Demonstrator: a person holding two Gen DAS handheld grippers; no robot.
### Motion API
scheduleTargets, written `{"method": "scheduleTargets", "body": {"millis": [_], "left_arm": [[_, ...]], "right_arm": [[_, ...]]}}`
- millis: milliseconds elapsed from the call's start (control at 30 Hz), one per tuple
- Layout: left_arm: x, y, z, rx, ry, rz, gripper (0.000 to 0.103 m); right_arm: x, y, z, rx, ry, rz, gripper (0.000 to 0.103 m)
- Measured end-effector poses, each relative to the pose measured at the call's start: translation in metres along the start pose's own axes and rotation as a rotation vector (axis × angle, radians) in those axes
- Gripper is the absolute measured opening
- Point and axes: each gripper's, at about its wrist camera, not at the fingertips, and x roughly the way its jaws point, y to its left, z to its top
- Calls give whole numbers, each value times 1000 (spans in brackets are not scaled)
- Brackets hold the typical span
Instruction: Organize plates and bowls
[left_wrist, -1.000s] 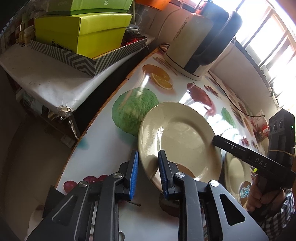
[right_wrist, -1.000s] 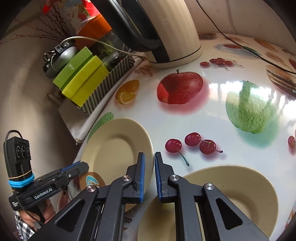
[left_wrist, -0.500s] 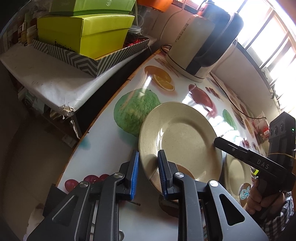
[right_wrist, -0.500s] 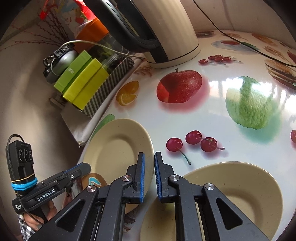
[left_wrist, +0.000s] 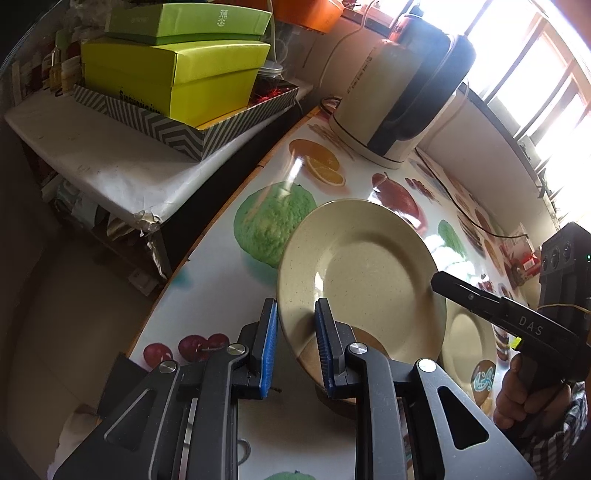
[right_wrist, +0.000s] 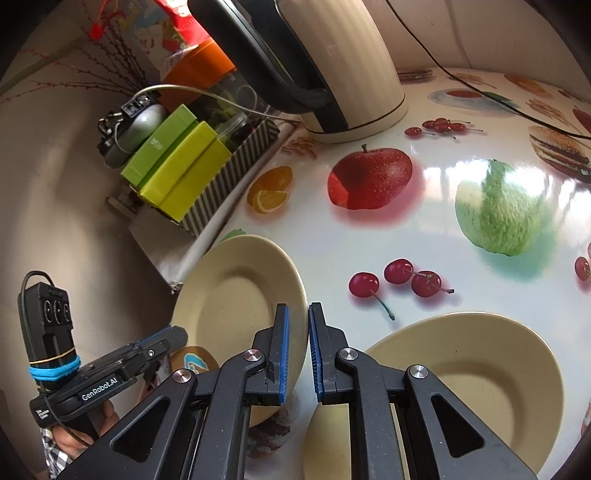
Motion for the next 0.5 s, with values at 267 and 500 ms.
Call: {"method": "scheduleTargets", "body": {"millis": [267, 500], "left_arm": [[-16, -6, -9, 8, -14, -10, 21], [-29, -14, -22, 25, -19, -15, 21]], "right_arm": [[-18, 7, -8, -6, -16, 2, 11], [-38, 13, -19, -8, -30, -7, 11]]}}
